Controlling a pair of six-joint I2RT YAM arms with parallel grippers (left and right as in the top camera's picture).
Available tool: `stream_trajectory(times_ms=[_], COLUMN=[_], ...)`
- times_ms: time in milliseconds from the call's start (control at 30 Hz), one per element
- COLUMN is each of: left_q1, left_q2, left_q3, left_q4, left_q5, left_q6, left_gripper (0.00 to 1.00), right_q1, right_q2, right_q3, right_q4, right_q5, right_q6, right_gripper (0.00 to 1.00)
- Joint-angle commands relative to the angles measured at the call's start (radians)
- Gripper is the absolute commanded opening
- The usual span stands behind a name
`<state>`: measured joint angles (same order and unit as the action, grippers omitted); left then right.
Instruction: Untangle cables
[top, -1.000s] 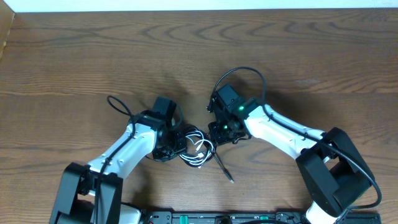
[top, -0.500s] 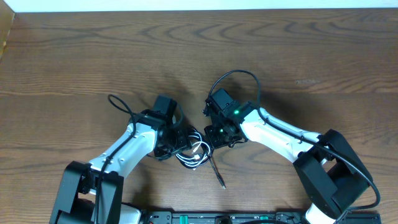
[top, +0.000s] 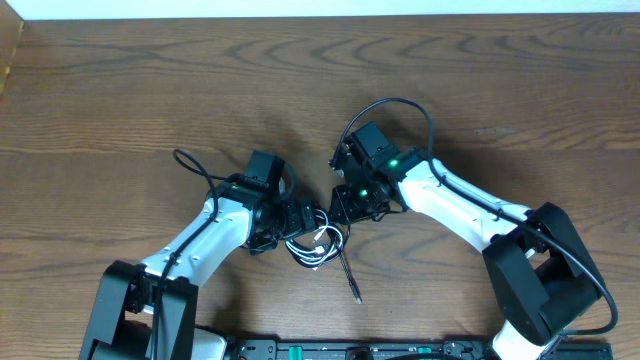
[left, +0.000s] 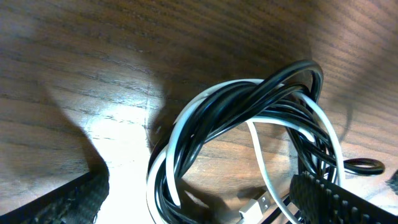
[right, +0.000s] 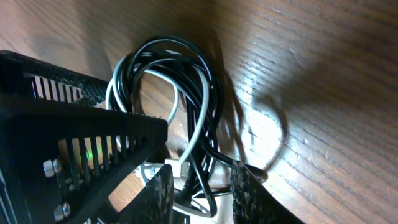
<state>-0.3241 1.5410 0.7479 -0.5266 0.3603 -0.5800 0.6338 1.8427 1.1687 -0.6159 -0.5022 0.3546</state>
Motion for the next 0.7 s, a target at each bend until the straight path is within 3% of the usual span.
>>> stream_trajectory(times_ms=[0, 667], left_q1=[-0.003, -0.003], left_q2=[0.008, 0.008], left_q3=[-0.007, -0.007], left_q4=[-0.006, -0.006], left_q5=[-0.014, -0.014], left_q6=[-0.002, -0.002], left_gripper=[1.00, 1.00], right_q1=[-0.010, -0.071], right_q2=[-0.003, -0.003], right_q3=[0.016, 0.016], right_q4=[-0.014, 0.020], right_q5=[-0.032, -0.066], right_q6=[-0.034, -0.120], right_gripper=[0.27, 0.38])
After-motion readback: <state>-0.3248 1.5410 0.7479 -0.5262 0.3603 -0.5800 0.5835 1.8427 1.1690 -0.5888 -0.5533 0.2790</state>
